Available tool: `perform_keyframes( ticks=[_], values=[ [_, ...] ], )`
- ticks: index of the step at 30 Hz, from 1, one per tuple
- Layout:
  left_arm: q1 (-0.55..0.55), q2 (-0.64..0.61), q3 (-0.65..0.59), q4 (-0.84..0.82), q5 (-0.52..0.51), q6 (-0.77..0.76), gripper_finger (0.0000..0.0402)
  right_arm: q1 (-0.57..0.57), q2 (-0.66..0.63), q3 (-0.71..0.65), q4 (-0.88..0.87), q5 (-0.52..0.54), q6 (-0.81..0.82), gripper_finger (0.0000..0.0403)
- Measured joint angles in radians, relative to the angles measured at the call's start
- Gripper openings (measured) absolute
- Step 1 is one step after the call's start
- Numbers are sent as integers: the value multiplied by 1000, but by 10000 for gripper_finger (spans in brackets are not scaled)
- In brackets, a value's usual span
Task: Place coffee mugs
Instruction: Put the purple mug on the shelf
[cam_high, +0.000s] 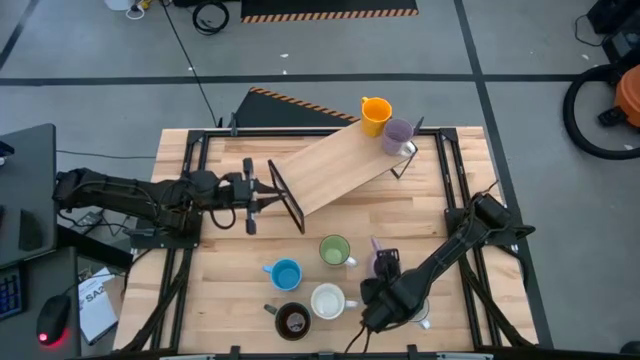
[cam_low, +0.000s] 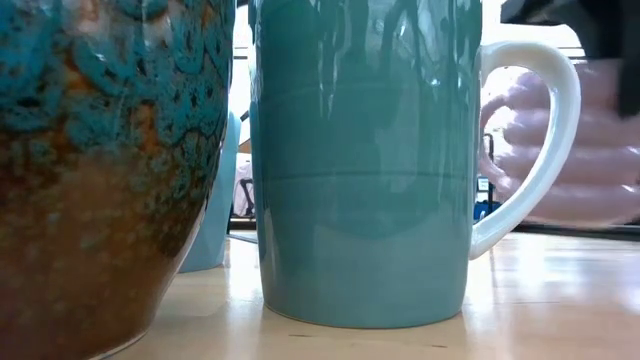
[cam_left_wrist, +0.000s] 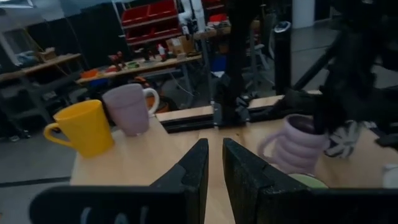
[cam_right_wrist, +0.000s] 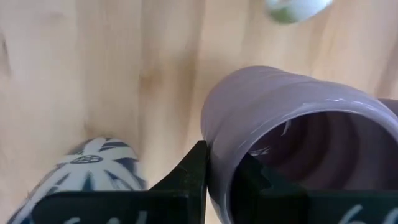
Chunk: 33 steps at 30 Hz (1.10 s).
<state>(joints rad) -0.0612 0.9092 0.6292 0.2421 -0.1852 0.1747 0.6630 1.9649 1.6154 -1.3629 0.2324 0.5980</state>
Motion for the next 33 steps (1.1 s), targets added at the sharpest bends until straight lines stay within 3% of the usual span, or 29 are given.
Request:
perform_keyframes(
  ticks=[14, 22, 33],
  values=[
    [0, 0, 0, -44, 7, -119, 55, -123, -174, 0, -73, 39, -296, 47],
    [0, 0, 0, -46, 9, -212, 55, -271, -264, 2, -96, 54, -436, 46],
    [0, 0, 0, -61, 144, -310, 55, -439, -265, 117, -107, 22, -681, 46]
  ],
)
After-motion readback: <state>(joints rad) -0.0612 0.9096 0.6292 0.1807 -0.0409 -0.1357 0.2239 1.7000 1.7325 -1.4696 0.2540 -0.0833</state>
